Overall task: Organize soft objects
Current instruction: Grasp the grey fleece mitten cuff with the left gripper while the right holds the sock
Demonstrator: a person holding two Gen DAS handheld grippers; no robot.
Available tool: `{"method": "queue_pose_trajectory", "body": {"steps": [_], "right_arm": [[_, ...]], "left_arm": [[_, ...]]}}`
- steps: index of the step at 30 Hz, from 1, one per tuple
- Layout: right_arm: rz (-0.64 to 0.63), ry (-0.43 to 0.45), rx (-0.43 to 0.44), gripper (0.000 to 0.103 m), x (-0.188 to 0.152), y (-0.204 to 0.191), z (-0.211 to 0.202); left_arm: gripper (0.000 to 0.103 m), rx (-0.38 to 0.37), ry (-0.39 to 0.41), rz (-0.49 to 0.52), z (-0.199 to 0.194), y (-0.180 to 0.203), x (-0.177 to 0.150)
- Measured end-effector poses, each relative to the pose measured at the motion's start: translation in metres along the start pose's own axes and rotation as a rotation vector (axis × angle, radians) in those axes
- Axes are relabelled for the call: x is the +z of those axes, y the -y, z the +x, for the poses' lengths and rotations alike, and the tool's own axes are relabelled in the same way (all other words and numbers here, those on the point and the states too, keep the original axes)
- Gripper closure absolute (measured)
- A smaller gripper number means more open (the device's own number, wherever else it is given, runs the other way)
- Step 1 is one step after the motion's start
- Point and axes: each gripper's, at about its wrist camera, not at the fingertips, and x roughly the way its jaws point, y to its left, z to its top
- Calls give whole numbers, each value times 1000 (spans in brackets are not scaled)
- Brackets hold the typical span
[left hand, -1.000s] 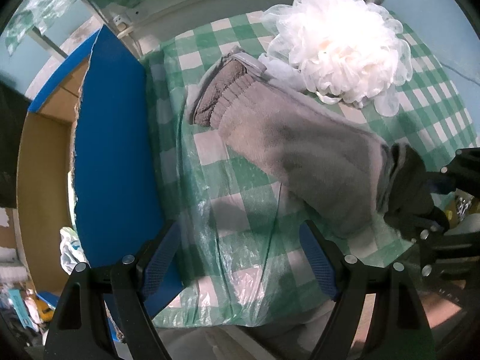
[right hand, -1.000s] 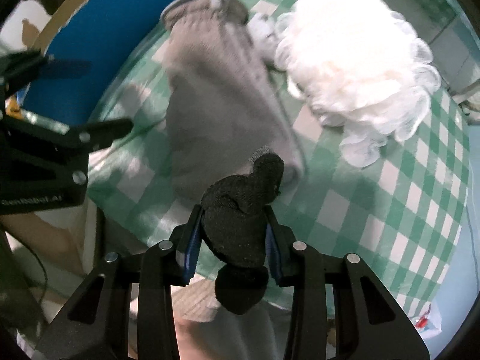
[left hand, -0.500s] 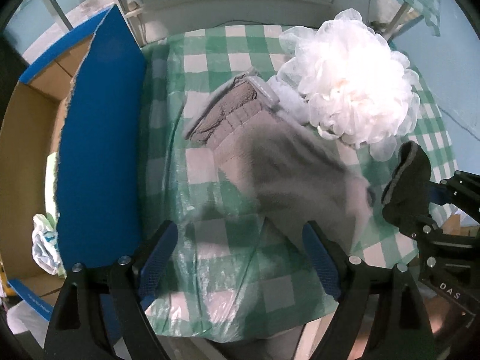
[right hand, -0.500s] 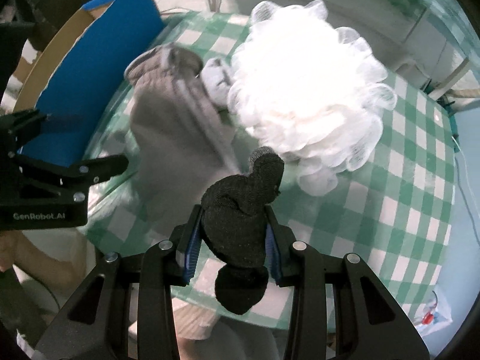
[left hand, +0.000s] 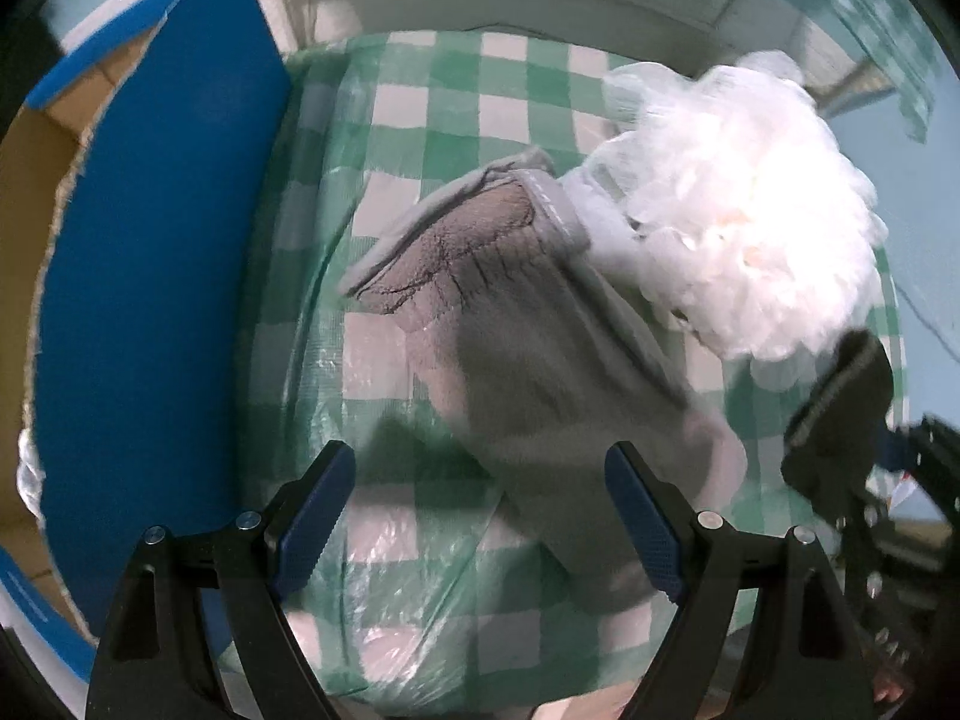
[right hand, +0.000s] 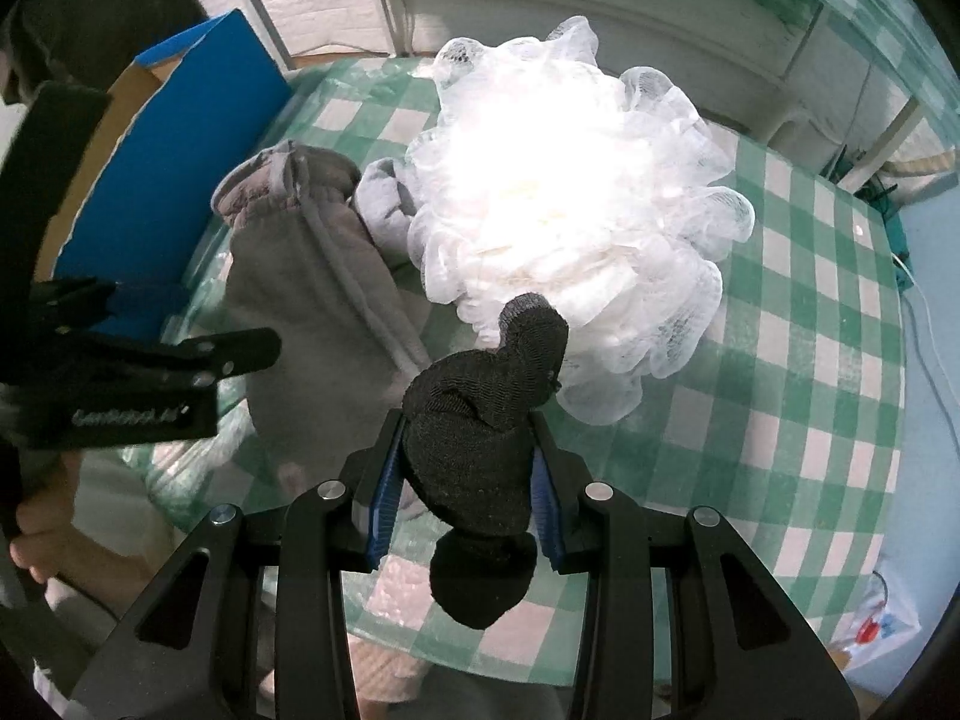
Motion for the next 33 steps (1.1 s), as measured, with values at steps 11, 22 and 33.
{"method": "queue_pose_trajectory", "body": {"steps": [11, 22, 33], "right_arm": [[35, -6, 14, 66, 1, 16, 10], [54, -11, 19, 66, -1, 28, 15], [51, 15, 4, 66, 1, 24, 7]], "left_arm": [[14, -42, -40, -40, 31, 12, 21], [33, -77, 0, -51, 39, 25, 34], [82, -75, 59, -23, 16, 15, 27]]}}
